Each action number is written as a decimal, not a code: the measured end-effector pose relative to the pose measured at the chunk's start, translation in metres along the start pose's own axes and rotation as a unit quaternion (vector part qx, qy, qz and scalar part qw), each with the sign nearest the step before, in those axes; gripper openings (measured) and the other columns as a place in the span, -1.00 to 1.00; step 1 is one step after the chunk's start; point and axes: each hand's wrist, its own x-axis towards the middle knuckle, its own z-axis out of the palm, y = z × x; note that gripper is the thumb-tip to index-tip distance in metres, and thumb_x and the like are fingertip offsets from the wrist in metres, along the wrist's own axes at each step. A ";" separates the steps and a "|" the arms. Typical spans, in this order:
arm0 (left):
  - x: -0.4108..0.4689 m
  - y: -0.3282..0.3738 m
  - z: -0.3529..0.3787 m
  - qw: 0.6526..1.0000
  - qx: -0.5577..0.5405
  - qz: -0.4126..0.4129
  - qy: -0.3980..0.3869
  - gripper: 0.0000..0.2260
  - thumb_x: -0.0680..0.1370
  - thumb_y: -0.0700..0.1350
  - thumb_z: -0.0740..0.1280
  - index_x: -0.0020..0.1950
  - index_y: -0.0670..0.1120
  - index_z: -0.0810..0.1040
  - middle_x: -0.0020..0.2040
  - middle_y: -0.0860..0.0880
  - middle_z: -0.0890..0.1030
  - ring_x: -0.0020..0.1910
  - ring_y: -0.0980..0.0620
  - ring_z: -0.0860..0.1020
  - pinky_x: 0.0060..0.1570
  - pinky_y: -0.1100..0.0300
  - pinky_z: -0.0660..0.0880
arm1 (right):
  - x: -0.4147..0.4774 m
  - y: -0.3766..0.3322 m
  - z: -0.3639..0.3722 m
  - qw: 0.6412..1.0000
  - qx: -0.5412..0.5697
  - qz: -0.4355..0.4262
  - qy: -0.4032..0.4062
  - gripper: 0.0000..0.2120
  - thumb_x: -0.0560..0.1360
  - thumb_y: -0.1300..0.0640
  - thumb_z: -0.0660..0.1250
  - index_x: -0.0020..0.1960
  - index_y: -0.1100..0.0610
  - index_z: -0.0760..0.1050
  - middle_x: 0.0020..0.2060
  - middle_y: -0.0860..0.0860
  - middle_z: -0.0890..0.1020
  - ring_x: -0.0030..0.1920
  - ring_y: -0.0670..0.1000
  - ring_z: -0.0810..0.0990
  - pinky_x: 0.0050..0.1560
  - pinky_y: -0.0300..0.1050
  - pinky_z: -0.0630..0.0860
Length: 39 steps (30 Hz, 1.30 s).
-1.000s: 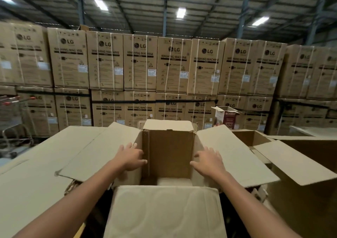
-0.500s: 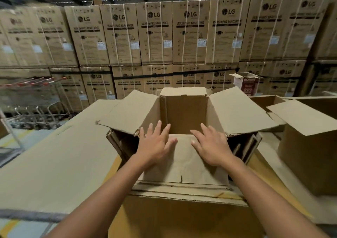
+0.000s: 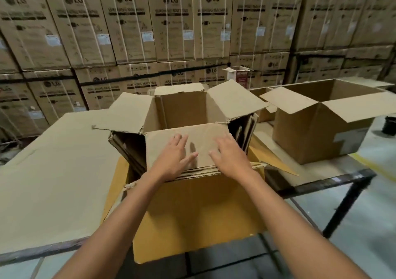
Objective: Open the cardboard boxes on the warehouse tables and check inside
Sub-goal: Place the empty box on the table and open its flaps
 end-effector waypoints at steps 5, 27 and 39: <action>-0.028 0.039 0.000 0.993 -0.053 0.082 0.072 -0.39 0.64 0.10 0.25 0.63 0.00 0.10 0.64 -0.08 0.07 0.62 -0.04 0.04 0.54 0.04 0.07 | -0.069 0.011 -0.011 0.990 0.064 0.045 0.114 -0.51 0.61 0.03 0.27 0.53 0.04 0.31 0.52 0.02 0.32 0.53 0.02 0.23 0.50 0.05 0.26; -0.127 0.411 0.225 0.920 -0.267 0.286 0.014 -0.50 0.64 0.09 0.19 0.52 -0.12 0.34 0.53 -0.14 0.32 0.55 -0.06 0.22 0.51 0.15 0.12 | -0.394 0.269 -0.144 0.892 0.093 0.262 0.355 -0.43 0.52 -0.08 0.25 0.50 0.03 0.34 0.36 -0.01 0.50 0.35 0.02 0.44 0.25 0.14 0.51; -0.159 0.486 0.322 0.920 -0.258 0.286 -0.073 -0.50 0.63 0.08 0.24 0.53 -0.09 0.33 0.52 -0.06 0.35 0.53 0.01 0.27 0.50 0.10 0.22 | -0.497 0.380 -0.143 0.864 0.129 0.336 0.352 -0.47 0.52 -0.12 0.26 0.43 0.07 0.42 0.37 0.00 0.50 0.34 0.05 0.49 0.19 0.19 0.54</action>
